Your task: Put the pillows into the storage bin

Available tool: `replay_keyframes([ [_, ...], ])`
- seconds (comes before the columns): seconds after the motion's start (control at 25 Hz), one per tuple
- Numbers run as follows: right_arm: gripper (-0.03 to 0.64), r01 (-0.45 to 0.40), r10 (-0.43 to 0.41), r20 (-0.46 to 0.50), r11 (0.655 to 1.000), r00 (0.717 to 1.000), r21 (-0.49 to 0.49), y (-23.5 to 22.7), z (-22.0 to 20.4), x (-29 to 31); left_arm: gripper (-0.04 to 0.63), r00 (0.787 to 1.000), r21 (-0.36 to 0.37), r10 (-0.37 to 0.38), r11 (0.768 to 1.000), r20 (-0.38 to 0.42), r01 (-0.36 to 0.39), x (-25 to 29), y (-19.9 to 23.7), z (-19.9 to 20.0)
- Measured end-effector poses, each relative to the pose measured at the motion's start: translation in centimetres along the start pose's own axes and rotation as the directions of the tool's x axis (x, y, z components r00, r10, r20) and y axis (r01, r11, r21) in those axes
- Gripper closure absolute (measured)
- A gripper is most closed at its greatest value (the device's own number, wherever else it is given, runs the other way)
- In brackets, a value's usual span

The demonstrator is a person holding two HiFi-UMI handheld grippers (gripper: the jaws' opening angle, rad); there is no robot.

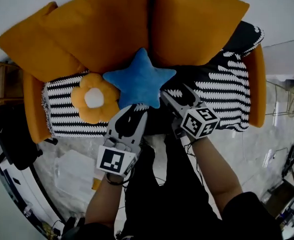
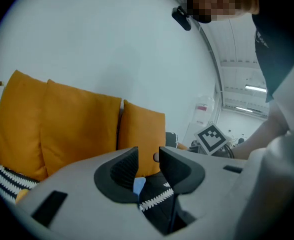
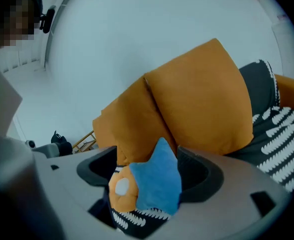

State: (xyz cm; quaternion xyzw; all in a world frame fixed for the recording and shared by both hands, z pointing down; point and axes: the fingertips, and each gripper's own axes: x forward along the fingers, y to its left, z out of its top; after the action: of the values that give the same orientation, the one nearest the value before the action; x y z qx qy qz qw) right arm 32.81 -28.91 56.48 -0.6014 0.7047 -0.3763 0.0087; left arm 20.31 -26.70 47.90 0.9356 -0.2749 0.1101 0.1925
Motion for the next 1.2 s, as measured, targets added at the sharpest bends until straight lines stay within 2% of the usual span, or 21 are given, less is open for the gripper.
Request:
replay_keyframes([
  [0.16, 0.224, 0.026, -0.017, -0.06, 0.989, 0.998, 0.143, -5.4, -4.6, 2.8, 0.479, 1.0, -0.026, 0.0, 1.0, -0.018, -0.001, 3.5, -0.3, -4.4],
  [0.28, 0.218, 0.061, -0.037, -0.084, 0.948, 0.996, 0.312, -8.6, -8.1, 4.6, 0.479, 0.999, -0.019, -0.006, 1.0, -0.038, 0.005, 4.6, -0.3, -7.1],
  [0.4, 0.209, 0.075, -0.041, -0.084, 0.886, 0.996, 0.458, -11.5, -10.3, 6.5, 0.479, 0.999, -0.038, 0.0, 0.999, -0.053, -0.002, 5.9, -0.4, -9.4],
  [0.6, 0.17, 0.079, -0.055, -0.058, 0.754, 0.997, 0.652, -15.0, -12.6, 9.7, 0.479, 0.996, -0.051, 0.002, 0.999, -0.084, -0.006, 7.0, -0.4, -12.3],
  [0.68, 0.145, 0.078, -0.07, -0.042, 0.691, 0.997, 0.719, -16.0, -13.4, 11.2, 0.479, 0.996, -0.052, 0.007, 0.999, -0.087, -0.011, 7.1, 0.1, -13.2],
  [0.8, 0.117, 0.087, -0.09, -0.039, 0.621, 0.995, 0.779, -17.6, -14.5, 13.0, 0.479, 0.996, -0.052, 0.017, 0.998, -0.091, -0.021, 7.1, 0.6, -14.0],
  [0.96, 0.098, 0.075, -0.08, -0.036, 0.569, 0.996, 0.819, -18.4, -14.9, 14.7, 0.479, 0.994, -0.058, 0.022, 0.998, -0.104, -0.028, 6.8, 0.6, -14.4],
  [1.04, 0.119, 0.04, -0.052, -0.014, 0.541, 0.999, 0.84, -18.2, -14.6, 15.2, 0.479, 0.994, -0.059, 0.027, 0.998, -0.105, -0.034, 6.6, 0.7, -14.5],
  [1.12, 0.19, 0.01, -0.025, 0.004, 0.533, 1.0, 0.846, -17.8, -14.2, 15.4, 0.479, 0.995, -0.061, 0.034, 0.997, -0.099, -0.04, 6.4, 0.9, -14.4],
  [1.2, 0.242, 0.006, -0.01, 0.0, 0.559, 1.0, 0.829, -17.5, -13.9, 15.2, 0.479, 0.995, -0.07, 0.043, 0.996, -0.094, -0.049, 6.3, 1.0, -14.3],
])
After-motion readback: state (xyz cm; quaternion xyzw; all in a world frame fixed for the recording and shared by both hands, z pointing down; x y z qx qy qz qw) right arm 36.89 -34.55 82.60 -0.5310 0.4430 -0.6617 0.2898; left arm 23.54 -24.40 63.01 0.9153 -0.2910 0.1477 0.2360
